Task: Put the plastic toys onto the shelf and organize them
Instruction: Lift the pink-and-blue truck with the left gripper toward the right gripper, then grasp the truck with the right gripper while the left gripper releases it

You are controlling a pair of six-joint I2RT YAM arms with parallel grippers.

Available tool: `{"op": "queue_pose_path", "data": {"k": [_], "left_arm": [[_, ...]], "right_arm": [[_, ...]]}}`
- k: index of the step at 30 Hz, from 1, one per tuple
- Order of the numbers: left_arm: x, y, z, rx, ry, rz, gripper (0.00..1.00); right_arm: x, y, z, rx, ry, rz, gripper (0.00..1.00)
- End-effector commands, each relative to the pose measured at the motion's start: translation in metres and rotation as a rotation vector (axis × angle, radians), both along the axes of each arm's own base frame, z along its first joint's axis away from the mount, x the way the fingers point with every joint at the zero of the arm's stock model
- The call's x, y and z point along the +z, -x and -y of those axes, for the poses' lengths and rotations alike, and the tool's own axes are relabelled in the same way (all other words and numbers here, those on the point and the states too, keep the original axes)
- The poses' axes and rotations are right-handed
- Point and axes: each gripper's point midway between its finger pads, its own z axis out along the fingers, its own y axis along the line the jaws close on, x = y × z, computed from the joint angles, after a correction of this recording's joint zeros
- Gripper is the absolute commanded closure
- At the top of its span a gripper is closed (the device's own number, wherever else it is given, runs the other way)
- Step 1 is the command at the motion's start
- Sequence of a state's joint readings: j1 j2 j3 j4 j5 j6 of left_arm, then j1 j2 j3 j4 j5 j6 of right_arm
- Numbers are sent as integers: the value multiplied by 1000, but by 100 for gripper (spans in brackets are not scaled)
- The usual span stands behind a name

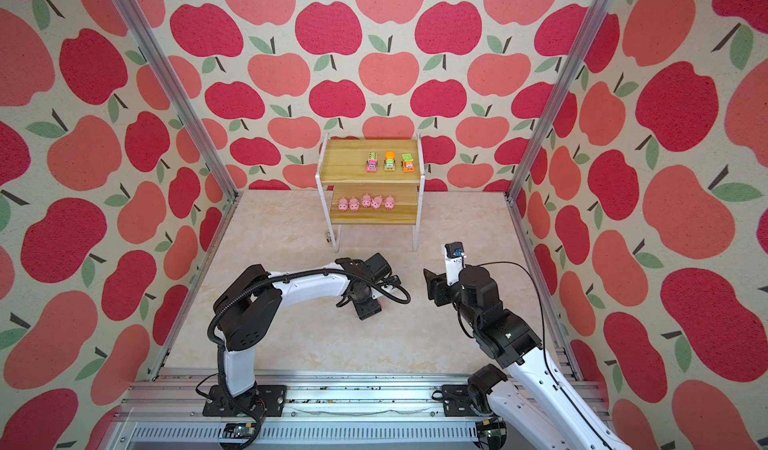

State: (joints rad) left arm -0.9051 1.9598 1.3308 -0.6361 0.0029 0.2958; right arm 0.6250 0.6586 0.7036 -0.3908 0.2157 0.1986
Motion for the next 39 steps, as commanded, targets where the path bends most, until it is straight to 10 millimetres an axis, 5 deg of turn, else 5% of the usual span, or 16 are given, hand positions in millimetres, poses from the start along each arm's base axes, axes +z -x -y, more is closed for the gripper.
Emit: {"op": "queue_pose_path", "data": {"k": [1, 8, 17, 23, 30, 39], "left_arm": [[-17, -14, -24, 97, -63, 22, 29], [-26, -37, -41, 199, -46, 27, 29], [-26, -57, -45, 341, 23, 6, 29], [-3, -47, -71, 490, 58, 28, 24], [31, -30, -112, 765, 126, 64, 1], [75, -24, -130, 915, 369, 10, 1]], "right_arm": [[-11, 2, -5, 40, 18, -14, 28], [-34, 14, -25, 156, 5, -60, 28], [-81, 29, -85, 352, 60, -112, 28], [-115, 18, -125, 322, 10, -100, 28], [-150, -7, -151, 219, -10, -68, 28], [-191, -33, -177, 207, 22, -92, 30]]}}
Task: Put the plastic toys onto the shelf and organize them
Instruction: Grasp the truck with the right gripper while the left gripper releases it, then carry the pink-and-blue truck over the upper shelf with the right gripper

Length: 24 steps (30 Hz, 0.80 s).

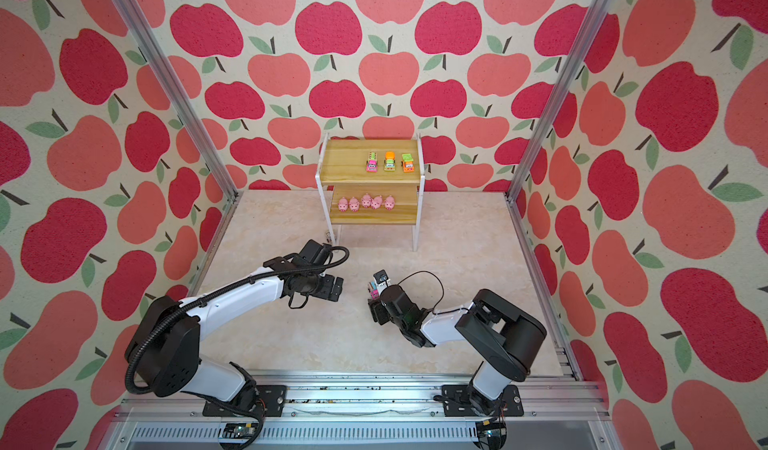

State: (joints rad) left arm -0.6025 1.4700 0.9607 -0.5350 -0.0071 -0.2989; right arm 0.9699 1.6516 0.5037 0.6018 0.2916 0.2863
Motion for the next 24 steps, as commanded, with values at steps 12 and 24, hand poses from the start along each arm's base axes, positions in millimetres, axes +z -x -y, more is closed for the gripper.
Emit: {"op": "queue_pose_path", "data": {"k": [12, 24], "left_arm": [[78, 0, -17, 61, 202, 116, 1], [162, -3, -51, 93, 271, 239, 1]], "right_arm": [[27, -29, -35, -1, -69, 100, 77], [263, 4, -50, 60, -93, 289, 82]]}}
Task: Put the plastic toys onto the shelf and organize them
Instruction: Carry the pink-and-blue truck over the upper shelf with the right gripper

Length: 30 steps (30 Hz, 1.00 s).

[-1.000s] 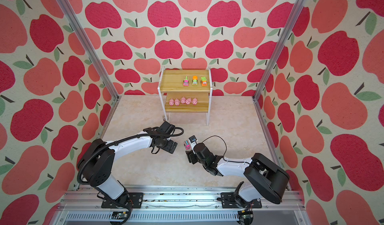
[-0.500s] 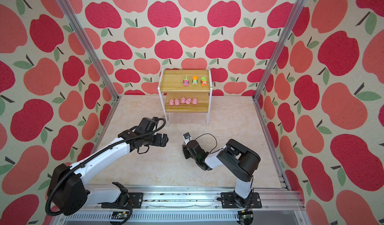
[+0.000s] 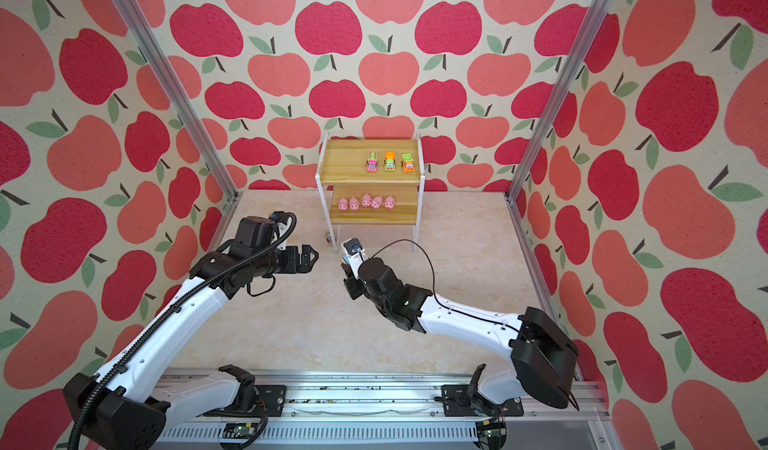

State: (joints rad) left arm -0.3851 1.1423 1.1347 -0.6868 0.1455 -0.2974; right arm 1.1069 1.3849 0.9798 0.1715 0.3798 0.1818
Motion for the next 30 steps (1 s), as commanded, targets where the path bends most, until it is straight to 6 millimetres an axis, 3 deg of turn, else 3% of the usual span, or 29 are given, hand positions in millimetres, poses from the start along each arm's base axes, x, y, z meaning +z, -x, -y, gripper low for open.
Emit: {"op": "queue_pose_path", "data": {"k": [1, 6, 11, 16, 21, 30], "left_arm": [[12, 9, -6, -33, -2, 5, 1], [6, 1, -6, -34, 10, 13, 1], [-4, -3, -8, -40, 8, 16, 1], [-12, -1, -12, -27, 16, 11, 1], [-18, 3, -11, -27, 27, 2, 1], [-18, 4, -7, -38, 48, -1, 0]], "right_arm": [[64, -6, 23, -68, 71, 51, 82], [141, -41, 14, -144, 17, 84, 82], [184, -89, -2, -274, -4, 126, 81], [191, -132, -17, -384, -11, 139, 80], [182, -166, -28, -450, -15, 120, 79], [166, -194, -16, -583, -12, 114, 78]]}}
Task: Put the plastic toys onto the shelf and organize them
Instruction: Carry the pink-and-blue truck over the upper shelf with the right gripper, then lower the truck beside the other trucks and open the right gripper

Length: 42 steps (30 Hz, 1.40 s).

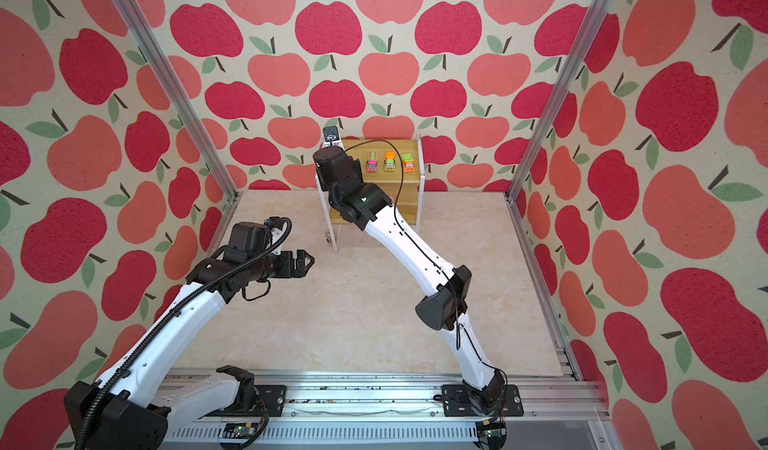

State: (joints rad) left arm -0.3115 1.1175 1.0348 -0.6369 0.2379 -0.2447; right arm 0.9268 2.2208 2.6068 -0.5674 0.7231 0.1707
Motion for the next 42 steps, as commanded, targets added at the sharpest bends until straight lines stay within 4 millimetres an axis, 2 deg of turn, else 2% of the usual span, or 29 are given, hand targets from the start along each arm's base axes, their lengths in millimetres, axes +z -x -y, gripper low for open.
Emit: {"op": "queue_pose_path", "data": {"k": [1, 11, 25, 28, 31, 34, 37, 40, 42], "left_arm": [[7, 0, 3, -10, 30, 25, 0], [4, -1, 5, -16, 38, 12, 0], [4, -2, 5, -12, 47, 10, 0], [5, -3, 4, -12, 49, 12, 0], [5, -3, 4, -10, 49, 12, 0], [4, -4, 2, -2, 44, 12, 1], [4, -6, -3, 20, 50, 14, 1], [2, -11, -13, 57, 64, 8, 1], [-1, -17, -22, 97, 80, -5, 1]], "right_arm": [[7, -6, 19, -85, -38, 4, 78], [-16, -23, 32, -149, -40, -33, 77], [-37, -37, 26, -138, -45, -71, 72], [-41, -39, 24, -135, -42, -77, 68], [-40, -39, 21, -119, -40, -74, 55], [-17, -34, 17, -85, -52, -26, 43], [22, -20, 15, -46, -73, 58, 35], [72, 5, 14, 6, -92, 166, 31], [106, 28, 16, 37, -88, 239, 31]]}}
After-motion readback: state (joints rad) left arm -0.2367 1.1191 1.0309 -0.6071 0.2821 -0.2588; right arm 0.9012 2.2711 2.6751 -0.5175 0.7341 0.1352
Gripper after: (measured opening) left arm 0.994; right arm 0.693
